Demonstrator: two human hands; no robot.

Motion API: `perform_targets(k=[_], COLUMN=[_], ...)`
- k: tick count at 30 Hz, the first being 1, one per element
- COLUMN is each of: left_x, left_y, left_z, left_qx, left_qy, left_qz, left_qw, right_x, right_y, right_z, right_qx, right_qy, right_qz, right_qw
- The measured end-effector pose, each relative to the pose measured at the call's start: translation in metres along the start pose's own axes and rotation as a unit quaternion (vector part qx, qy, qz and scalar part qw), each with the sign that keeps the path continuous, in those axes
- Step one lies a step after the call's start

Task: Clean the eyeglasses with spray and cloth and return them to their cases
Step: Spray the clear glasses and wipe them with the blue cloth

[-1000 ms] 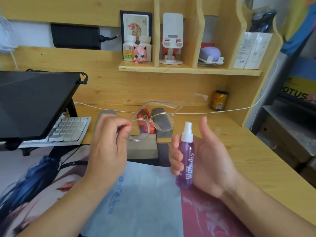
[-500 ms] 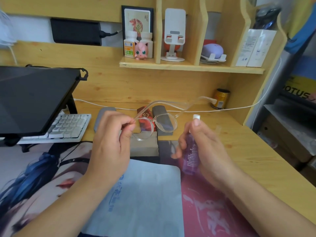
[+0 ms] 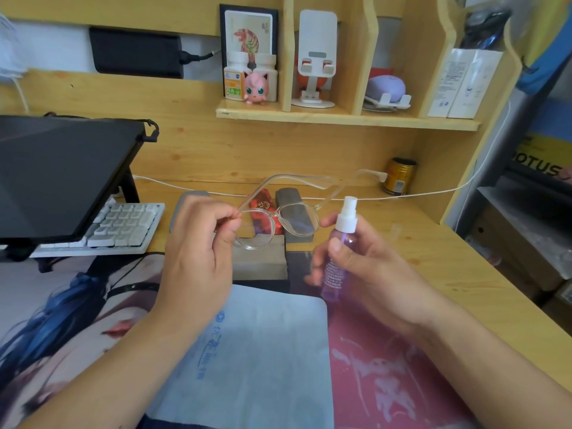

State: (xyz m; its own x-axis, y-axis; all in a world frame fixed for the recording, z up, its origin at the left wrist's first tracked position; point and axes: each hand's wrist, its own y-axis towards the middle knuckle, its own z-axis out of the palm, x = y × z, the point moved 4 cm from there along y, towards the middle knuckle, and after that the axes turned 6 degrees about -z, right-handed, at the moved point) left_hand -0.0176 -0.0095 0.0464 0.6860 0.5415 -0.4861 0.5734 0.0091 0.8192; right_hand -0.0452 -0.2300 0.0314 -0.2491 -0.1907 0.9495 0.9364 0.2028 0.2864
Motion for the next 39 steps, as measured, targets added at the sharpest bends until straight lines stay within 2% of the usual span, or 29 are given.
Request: perform_targets(k=[5,8,13,23,26,32,36,39], left_x=[0.000,-0.001,0.001,-0.001,-0.001,-0.001,-0.002,-0.005], left_y=[0.000,0.000,0.000,-0.001,-0.001,0.000,0.000,-0.001], left_z=[0.001,0.000,0.000,0.002,0.001,0.002,0.002,0.001], left_qx=[0.002,0.002,0.003,0.010,0.009,0.010,0.010,0.009], left_qy=[-0.004,-0.007,-0.007,-0.011,-0.012,-0.011,-0.007,-0.003], left_qz=[0.003,0.001,0.002,0.009,0.005,0.003,0.010,0.023], left_qw=[1.000,1.000,1.000,1.000,1.000,1.000,1.000,1.000], right_x=[0.003,0.003,0.002,0.000,-0.001,-0.008,-0.005,-0.003], right_y=[-0.004,-0.005,-0.002,-0.004,-0.001,-0.001,0.000,-0.003], right_z=[0.006,0.004,0.002,-0.002,-0.003,0.008,0.012,0.007], right_qx=[0.052,0.053,0.004,0.023,-0.005,-0.026,-0.053,-0.141], right_qy=[0.073,0.101,0.072,-0.005,-0.033,0.041,0.092,0.098], right_qz=[0.034,0.050,0.052,0.012,-0.016,-0.028,0.000,0.070], right_qw=[0.995,0.992,0.996,1.000,0.999,0.998,0.994,0.983])
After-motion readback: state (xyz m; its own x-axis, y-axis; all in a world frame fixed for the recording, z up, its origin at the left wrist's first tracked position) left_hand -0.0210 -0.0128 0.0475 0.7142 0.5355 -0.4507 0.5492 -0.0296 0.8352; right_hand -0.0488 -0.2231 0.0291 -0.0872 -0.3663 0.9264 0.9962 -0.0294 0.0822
